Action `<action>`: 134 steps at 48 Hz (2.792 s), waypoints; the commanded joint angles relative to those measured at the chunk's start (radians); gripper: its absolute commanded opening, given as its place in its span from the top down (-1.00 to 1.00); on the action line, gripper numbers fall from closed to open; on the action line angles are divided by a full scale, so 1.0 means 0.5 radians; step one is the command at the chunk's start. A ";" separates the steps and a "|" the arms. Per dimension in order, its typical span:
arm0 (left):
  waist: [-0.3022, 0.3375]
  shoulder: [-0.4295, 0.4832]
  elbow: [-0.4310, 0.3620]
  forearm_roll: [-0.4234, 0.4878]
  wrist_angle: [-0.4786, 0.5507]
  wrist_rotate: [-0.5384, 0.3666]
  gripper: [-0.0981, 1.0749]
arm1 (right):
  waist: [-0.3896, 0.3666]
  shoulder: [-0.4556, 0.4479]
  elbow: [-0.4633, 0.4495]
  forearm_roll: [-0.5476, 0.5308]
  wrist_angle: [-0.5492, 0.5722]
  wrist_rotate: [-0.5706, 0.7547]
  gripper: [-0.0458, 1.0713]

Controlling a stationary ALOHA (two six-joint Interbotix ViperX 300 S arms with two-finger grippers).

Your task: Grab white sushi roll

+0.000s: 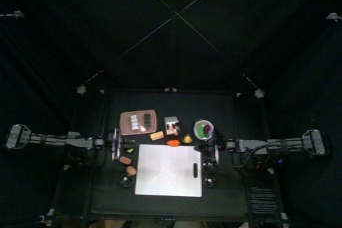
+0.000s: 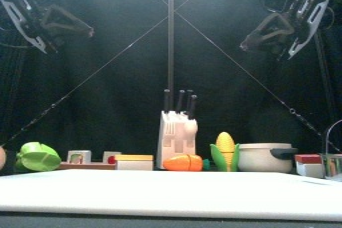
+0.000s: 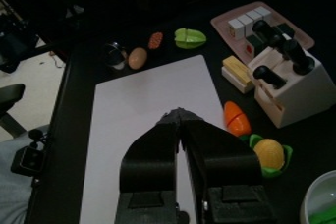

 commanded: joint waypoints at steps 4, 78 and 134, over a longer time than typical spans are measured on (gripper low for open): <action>0.040 0.006 -0.028 -0.230 0.006 -0.003 0.08 | -0.006 0.031 0.006 0.003 -0.006 0.006 0.90; 1.509 0.193 -0.739 -0.942 1.565 -0.040 -0.09 | -0.009 0.261 -0.006 0.028 0.058 0.009 0.90; 0.838 0.583 -0.693 1.046 2.200 -2.767 -0.13 | 0.025 0.377 -0.083 0.221 0.101 0.009 0.90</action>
